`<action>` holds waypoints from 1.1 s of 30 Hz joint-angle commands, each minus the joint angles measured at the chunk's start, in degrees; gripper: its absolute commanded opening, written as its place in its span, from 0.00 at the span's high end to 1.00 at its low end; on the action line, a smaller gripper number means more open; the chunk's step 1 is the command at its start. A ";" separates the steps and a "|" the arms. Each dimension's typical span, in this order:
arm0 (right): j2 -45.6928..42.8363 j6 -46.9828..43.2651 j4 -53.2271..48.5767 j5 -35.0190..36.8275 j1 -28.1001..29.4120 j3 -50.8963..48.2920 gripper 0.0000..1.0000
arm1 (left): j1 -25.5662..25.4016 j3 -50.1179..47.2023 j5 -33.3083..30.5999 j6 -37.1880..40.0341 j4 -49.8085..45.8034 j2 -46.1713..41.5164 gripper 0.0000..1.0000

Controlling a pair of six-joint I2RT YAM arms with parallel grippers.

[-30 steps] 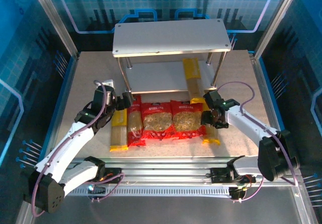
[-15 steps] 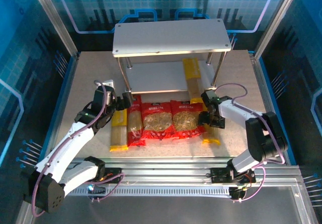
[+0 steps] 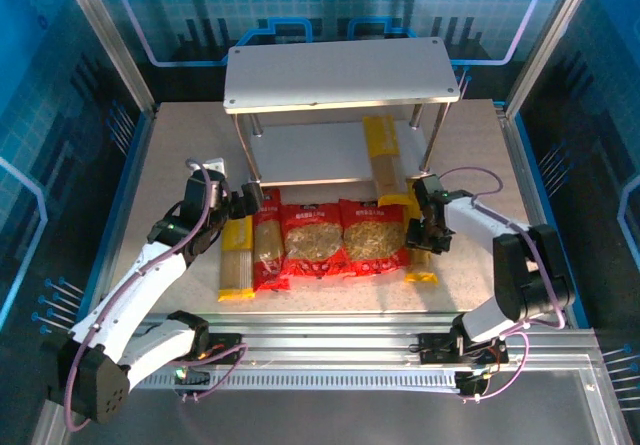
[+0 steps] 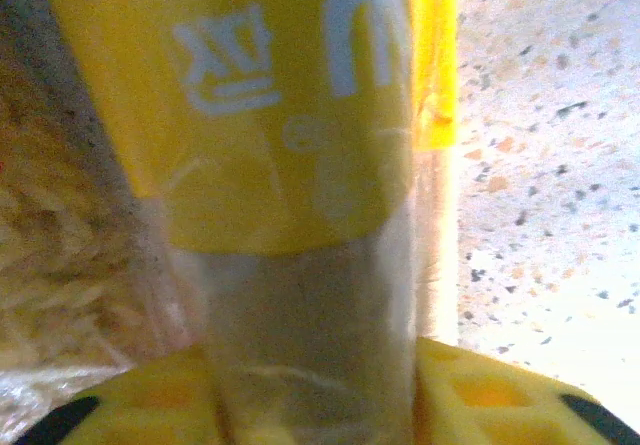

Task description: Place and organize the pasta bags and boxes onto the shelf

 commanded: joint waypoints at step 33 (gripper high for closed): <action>-26.26 -3.84 -22.55 -7.94 10.91 21.53 1.00 | 0.58 2.14 3.28 -0.83 3.76 3.42 0.06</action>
